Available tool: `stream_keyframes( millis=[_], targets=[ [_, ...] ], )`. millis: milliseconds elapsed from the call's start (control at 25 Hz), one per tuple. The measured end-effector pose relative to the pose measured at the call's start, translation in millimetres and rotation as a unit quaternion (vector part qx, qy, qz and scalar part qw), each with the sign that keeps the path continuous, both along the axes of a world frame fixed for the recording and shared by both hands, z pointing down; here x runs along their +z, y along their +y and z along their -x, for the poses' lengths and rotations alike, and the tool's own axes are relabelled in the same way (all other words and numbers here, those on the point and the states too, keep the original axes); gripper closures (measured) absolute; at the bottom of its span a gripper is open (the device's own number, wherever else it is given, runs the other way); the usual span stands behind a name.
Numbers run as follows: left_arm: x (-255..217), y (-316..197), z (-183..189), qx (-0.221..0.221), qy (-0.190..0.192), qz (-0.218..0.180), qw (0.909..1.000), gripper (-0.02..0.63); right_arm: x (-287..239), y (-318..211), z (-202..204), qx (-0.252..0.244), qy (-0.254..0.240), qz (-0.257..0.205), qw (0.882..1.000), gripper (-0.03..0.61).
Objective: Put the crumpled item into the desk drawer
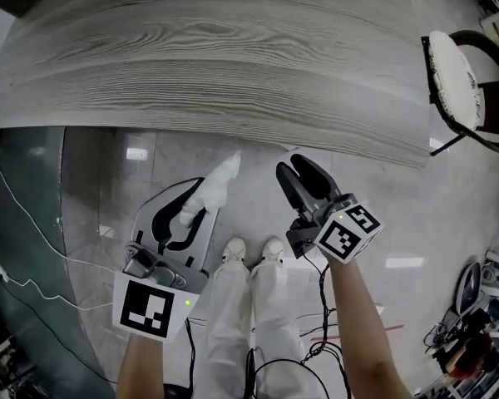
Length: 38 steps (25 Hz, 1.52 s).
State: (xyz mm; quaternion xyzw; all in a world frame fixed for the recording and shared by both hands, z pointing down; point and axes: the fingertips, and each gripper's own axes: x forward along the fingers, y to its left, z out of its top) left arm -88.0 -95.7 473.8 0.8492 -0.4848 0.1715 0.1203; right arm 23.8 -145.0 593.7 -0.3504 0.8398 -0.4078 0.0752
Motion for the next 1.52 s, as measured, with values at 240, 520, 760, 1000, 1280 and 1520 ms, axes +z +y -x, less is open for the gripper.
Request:
stream_keyframes(
  millis=[240,520,760,1000,1280,1520],
  targets=[
    [10,-3,3,-0.003,-0.004,0.008,1.0,0.546,18,-14,4,0.009,-0.051,0.02,0.998,0.373],
    [19,-4,2,-0.004,-0.008,0.006,0.9999,0.546,11,-30,0,0.025,-0.109,-0.002,0.994,0.353],
    [26,-5,-2,0.004,-0.014,0.015,0.9998,0.546,4,-41,0,0.021,-0.147,-0.019,0.989,0.347],
    [25,-6,-3,0.005,-0.017,0.012,0.9998,0.546,3,-39,-3,0.02,-0.157,-0.04,0.987,0.368],
    [22,-1,1,-0.003,-0.019,0.006,0.9998,0.546,-3,-32,-7,0.022,-0.146,-0.069,0.987,0.411],
    [16,6,2,-0.005,-0.024,0.003,0.9997,0.546,-1,-20,-9,0.013,-0.139,-0.07,0.988,0.419]
  ],
)
